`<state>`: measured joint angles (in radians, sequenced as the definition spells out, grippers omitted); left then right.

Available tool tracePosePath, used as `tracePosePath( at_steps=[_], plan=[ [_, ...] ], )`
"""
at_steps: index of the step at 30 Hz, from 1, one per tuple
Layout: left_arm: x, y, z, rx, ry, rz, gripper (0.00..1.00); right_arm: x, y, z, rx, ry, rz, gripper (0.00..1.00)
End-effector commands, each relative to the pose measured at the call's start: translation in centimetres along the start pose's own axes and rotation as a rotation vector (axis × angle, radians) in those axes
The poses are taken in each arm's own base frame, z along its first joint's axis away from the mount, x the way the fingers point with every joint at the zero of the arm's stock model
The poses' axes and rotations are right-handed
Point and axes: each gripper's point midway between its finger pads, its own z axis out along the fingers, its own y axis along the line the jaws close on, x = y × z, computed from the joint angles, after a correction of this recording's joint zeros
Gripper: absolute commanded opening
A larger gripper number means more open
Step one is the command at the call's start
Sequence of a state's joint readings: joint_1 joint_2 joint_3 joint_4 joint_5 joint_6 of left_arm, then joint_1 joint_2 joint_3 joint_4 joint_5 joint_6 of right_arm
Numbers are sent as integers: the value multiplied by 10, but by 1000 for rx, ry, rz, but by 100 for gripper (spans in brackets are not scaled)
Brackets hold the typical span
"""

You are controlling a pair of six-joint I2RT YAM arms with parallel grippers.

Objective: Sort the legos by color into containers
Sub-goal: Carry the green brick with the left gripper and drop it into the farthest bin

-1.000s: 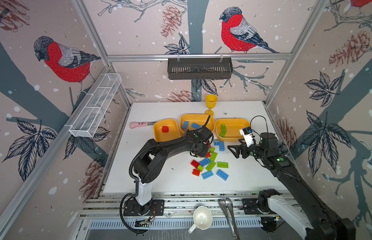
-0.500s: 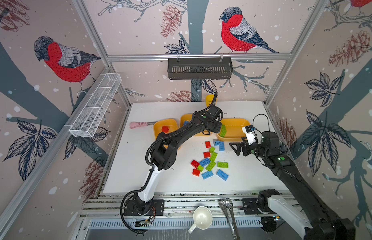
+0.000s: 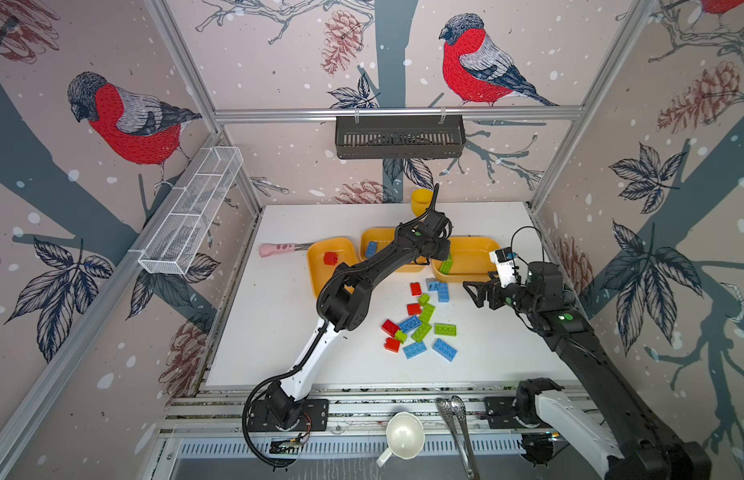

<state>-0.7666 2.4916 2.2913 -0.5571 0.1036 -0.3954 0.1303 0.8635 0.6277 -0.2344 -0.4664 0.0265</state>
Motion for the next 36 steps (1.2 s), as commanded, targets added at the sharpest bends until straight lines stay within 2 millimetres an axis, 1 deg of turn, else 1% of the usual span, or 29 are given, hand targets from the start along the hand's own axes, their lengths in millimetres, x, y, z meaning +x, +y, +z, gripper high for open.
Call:
tracePosePath(
  at_steps=[1,2,5,7,8,9,12,14,15,17,19,22,26,30,32,33,36],
  plan=[
    [-3,0,6,-15,-25,-2,34,-2,0,-1,0,-12,-12,99],
    [-1,1,8,-20,-20,-2,35,-2,0,-1,-1,-11,-11,99],
    [2,2,9,-22,-10,-2,43,-2,0,-2,1,-14,-14,99],
    [-1,-1,4,-24,-20,8,52,-3,1,-2,0,-15,-14,99],
    [-4,-3,-2,-24,-27,12,55,-3,1,-2,-2,-16,-13,99],
    [-7,-5,-7,-24,-34,17,57,-3,1,-2,-3,-16,-13,99],
    [-18,-12,-29,-19,-56,21,58,-4,1,-2,-4,-18,-14,99],
    [-24,-18,-48,-17,-67,30,60,-4,1,-2,-6,-18,-13,99],
    [-25,-22,-58,-14,-69,34,61,-5,1,-2,-6,-20,-14,99],
    [-18,-25,-74,-18,-58,46,64,-5,2,-2,-11,-20,-12,99],
    [-6,-23,-88,-24,-35,49,65,-4,3,-1,-19,-16,-8,99],
    [21,-17,-107,-46,2,49,68,-3,6,0,-36,-15,-4,99],
    [62,2,-135,-107,57,-11,69,1,11,2,-74,-4,0,99],
    [106,24,-159,-184,87,-188,70,4,18,5,-112,10,3,99],
    [128,36,-166,-235,97,-301,70,7,22,6,-131,20,6,99],
    [142,41,-168,-261,103,-354,71,8,24,7,-138,25,5,99],
    [174,51,-170,-295,116,-507,72,11,31,10,-166,40,-2,99]
  ],
)
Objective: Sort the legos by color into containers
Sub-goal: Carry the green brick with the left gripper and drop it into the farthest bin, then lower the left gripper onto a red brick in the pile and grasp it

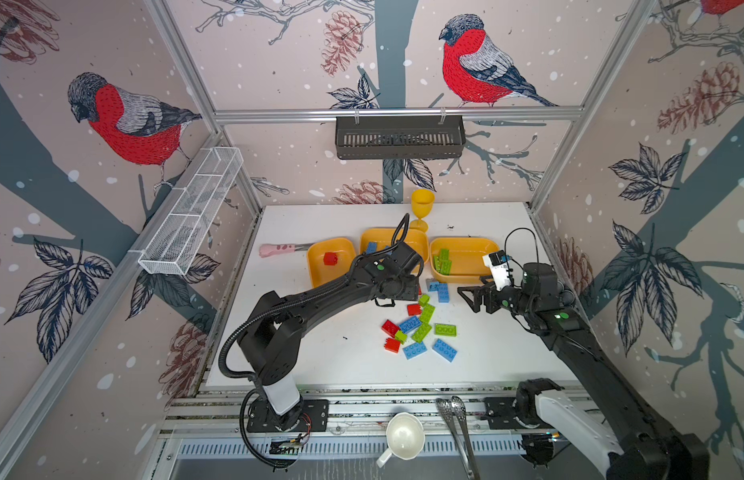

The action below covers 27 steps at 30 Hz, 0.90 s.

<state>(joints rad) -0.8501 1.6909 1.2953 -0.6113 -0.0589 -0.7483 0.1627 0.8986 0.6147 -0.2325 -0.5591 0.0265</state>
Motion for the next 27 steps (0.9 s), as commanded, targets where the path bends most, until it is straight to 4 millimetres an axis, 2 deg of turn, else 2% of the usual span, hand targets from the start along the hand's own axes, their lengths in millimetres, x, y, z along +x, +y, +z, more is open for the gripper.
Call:
tracePosePath(
  at_steps=[1,9,14,20,27],
  plan=[
    [19,21,4,-57,-8,-269,72,0,11,4,-50,0,-13,99],
    [55,50,20,-127,25,-554,73,12,22,15,-83,42,-26,99],
    [62,43,32,-128,49,-665,71,20,29,20,-117,62,-19,99],
    [76,45,44,-179,81,-732,69,25,36,22,-145,71,-14,99],
    [83,47,56,-221,107,-745,57,29,37,21,-149,78,-15,99]
  ],
)
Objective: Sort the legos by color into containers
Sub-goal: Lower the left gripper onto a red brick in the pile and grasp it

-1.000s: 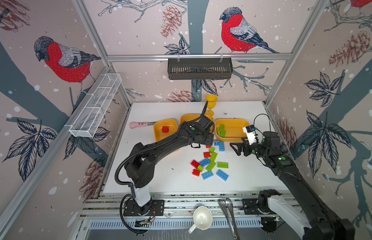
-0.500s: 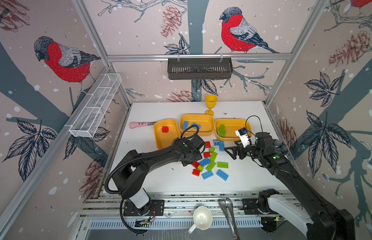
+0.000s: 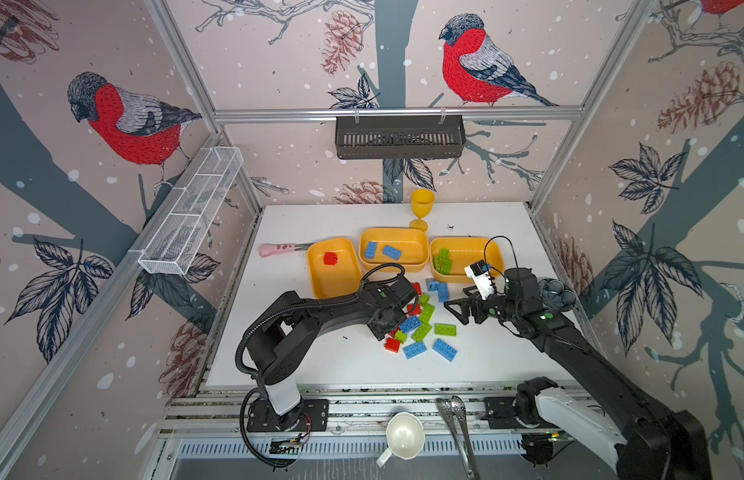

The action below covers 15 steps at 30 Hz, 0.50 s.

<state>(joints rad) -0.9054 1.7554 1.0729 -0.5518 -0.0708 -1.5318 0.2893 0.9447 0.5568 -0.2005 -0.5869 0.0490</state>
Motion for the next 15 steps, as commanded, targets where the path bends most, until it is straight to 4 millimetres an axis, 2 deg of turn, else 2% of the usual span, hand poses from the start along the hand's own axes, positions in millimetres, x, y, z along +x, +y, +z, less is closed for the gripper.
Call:
tracePosePath(
  at_steps=[1,11,13,15],
  plan=[
    [2,1,3,-27,2,-28,54,-5,4,-1,-15,-20,-14,99],
    [4,16,7,-170,-3,21,44,-4,4,-2,-14,-27,-15,99],
    [4,17,7,-173,-3,28,39,-5,4,-3,-13,-29,-16,99],
    [4,16,6,-170,-5,39,30,-6,3,-3,-10,-29,-17,99]
  ],
)
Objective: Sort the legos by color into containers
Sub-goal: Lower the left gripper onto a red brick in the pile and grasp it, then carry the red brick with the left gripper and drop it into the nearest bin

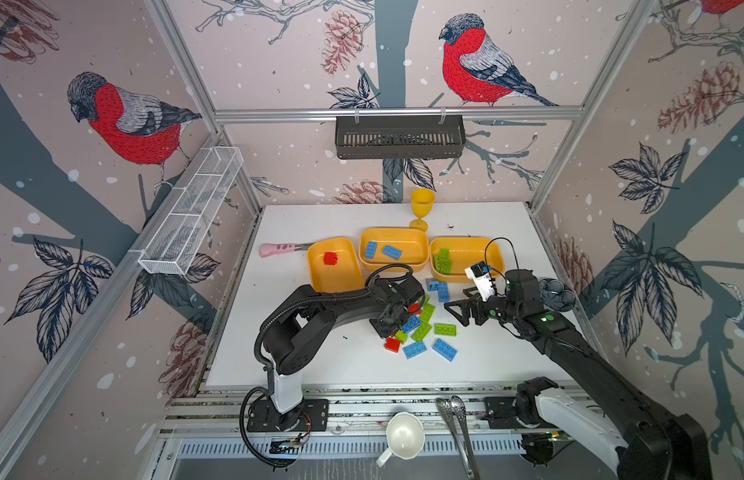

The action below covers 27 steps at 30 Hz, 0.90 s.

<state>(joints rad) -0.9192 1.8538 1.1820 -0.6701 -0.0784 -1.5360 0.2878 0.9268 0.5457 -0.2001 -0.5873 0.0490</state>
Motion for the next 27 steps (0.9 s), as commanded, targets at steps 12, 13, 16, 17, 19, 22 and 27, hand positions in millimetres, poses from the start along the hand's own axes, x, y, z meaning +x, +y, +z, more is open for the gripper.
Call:
tracePosePath(
  at_steps=[12,13,16,17,19,22,27],
  plan=[
    [-73,3,-79,-77,-246,296,20,-15,3,0,-22,-44,-11,99],
    [-85,4,-88,-72,-273,329,19,-16,4,1,-25,-42,-11,99],
    [-127,8,-105,-68,-336,414,19,-18,4,2,-30,-45,-12,99],
    [-144,10,-110,-69,-361,431,19,-19,5,2,-34,-47,-13,100],
    [-175,16,-115,-86,-402,464,19,-21,6,2,-38,-51,-13,100],
    [-223,29,-117,-137,-450,469,19,-24,9,3,-46,-55,-17,99],
    [-275,45,-97,-206,-464,467,19,-26,12,6,-58,-51,-21,100]
  ],
)
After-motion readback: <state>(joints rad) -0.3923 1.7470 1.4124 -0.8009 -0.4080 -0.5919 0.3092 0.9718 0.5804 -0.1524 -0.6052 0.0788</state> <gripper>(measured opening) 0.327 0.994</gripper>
